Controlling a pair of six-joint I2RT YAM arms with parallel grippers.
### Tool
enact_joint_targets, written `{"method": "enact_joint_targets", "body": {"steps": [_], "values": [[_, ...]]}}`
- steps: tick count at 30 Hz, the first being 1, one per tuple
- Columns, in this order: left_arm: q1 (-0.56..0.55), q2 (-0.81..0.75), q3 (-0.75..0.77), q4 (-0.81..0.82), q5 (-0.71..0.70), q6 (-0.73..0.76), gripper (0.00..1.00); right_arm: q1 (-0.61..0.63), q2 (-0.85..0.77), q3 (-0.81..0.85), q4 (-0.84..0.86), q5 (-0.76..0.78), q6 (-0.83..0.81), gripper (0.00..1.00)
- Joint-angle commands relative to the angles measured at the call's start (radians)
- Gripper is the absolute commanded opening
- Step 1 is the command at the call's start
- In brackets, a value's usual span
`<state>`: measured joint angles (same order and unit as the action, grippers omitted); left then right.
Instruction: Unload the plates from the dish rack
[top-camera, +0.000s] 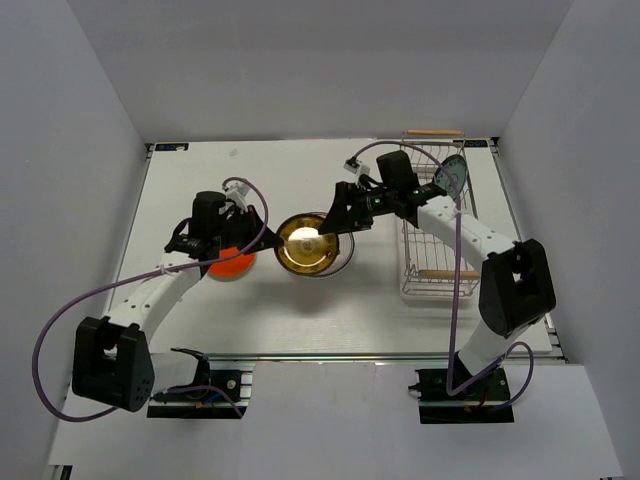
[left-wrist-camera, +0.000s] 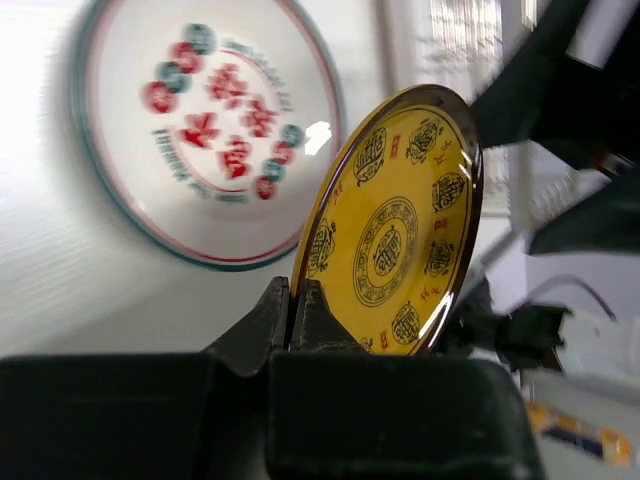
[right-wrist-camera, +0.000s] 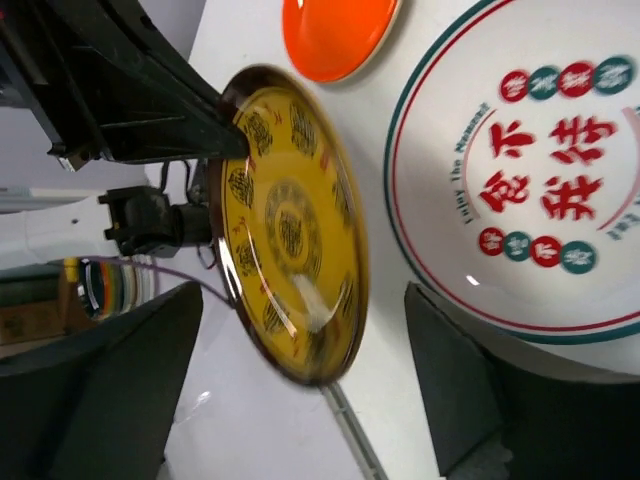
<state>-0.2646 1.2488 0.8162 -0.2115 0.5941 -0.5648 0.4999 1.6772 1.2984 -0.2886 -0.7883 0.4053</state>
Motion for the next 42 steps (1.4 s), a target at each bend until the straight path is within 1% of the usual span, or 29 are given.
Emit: {"method": "enact_joint_targets", "body": {"steps": [1, 2, 3, 4, 5, 7, 8, 9, 10, 11, 12, 13, 15, 19, 21, 23, 27, 30, 34, 37, 38, 39, 40, 42], "values": [[0.016, -0.080, 0.040, -0.094, -0.180, -0.059, 0.00, -0.012, -0.050, 0.056, -0.017, 0.079, 0.001, 0.89], [0.027, -0.095, 0.038, -0.113, -0.230, -0.084, 0.00, -0.014, -0.066, 0.058, -0.029, 0.177, 0.001, 0.89], [0.027, -0.112, 0.040, -0.152, -0.364, -0.128, 0.00, -0.015, -0.077, 0.058, -0.056, 0.225, 0.006, 0.89], [0.027, -0.147, 0.038, -0.173, -0.432, -0.154, 0.00, -0.027, -0.086, 0.056, -0.069, 0.310, 0.015, 0.89], [0.027, -0.163, 0.034, -0.215, -0.488, -0.197, 0.00, -0.029, -0.111, 0.046, -0.076, 0.343, 0.015, 0.89], [0.037, -0.189, 0.032, -0.264, -0.665, -0.240, 0.00, -0.041, -0.143, 0.027, -0.089, 0.400, 0.020, 0.89], [0.038, -0.207, 0.038, -0.313, -0.713, -0.277, 0.00, -0.044, -0.177, 0.003, -0.090, 0.466, 0.026, 0.89], [0.051, -0.212, 0.043, -0.346, -0.820, -0.299, 0.00, -0.049, -0.195, -0.013, -0.090, 0.497, 0.030, 0.89], [0.060, -0.216, 0.049, -0.371, -0.867, -0.314, 0.00, -0.067, -0.214, -0.030, -0.092, 0.559, 0.039, 0.89], [0.061, -0.210, 0.063, -0.429, -0.916, -0.348, 0.00, -0.067, -0.253, -0.045, -0.090, 0.589, 0.046, 0.89], [0.071, -0.206, 0.067, -0.448, -0.992, -0.354, 0.00, -0.084, -0.267, -0.074, -0.087, 0.613, 0.049, 0.89], [0.082, -0.201, 0.066, -0.475, -1.019, -0.360, 0.00, -0.087, -0.295, -0.083, -0.090, 0.654, 0.050, 0.89], [0.093, -0.177, 0.067, -0.494, -1.060, -0.380, 0.00, -0.109, -0.318, -0.100, -0.103, 0.687, 0.052, 0.89], [0.103, -0.151, 0.049, -0.483, -1.071, -0.391, 0.00, -0.136, -0.364, -0.122, -0.116, 0.770, 0.037, 0.89], [0.113, -0.147, 0.038, -0.471, -1.067, -0.388, 0.00, -0.158, -0.366, -0.129, -0.124, 0.784, 0.035, 0.89], [0.113, -0.143, 0.035, -0.447, -1.059, -0.380, 0.00, -0.167, -0.364, -0.134, -0.124, 0.784, 0.036, 0.89], [0.113, -0.098, 0.038, -0.445, -1.083, -0.386, 0.00, -0.198, -0.347, -0.148, -0.109, 0.719, 0.033, 0.89], [0.113, -0.069, 0.043, -0.447, -1.096, -0.392, 0.00, -0.213, -0.343, -0.152, -0.104, 0.704, 0.032, 0.89], [0.113, -0.022, 0.052, -0.443, -1.094, -0.395, 0.00, -0.228, -0.346, -0.156, -0.104, 0.702, 0.030, 0.89], [0.113, -0.018, 0.052, -0.437, -1.102, -0.405, 0.00, -0.241, -0.350, -0.157, -0.110, 0.709, 0.026, 0.89], [0.113, -0.019, 0.049, -0.433, -1.100, -0.405, 0.05, -0.247, -0.352, -0.159, -0.112, 0.713, 0.021, 0.89], [0.113, -0.019, 0.049, -0.427, -1.097, -0.403, 0.16, -0.253, -0.352, -0.159, -0.116, 0.722, 0.021, 0.89], [0.113, -0.019, 0.051, -0.427, -1.093, -0.402, 0.22, -0.258, -0.355, -0.159, -0.118, 0.727, 0.021, 0.89], [0.113, -0.019, 0.052, -0.437, -1.100, -0.400, 0.39, -0.265, -0.355, -0.156, -0.124, 0.735, 0.018, 0.89]]}}
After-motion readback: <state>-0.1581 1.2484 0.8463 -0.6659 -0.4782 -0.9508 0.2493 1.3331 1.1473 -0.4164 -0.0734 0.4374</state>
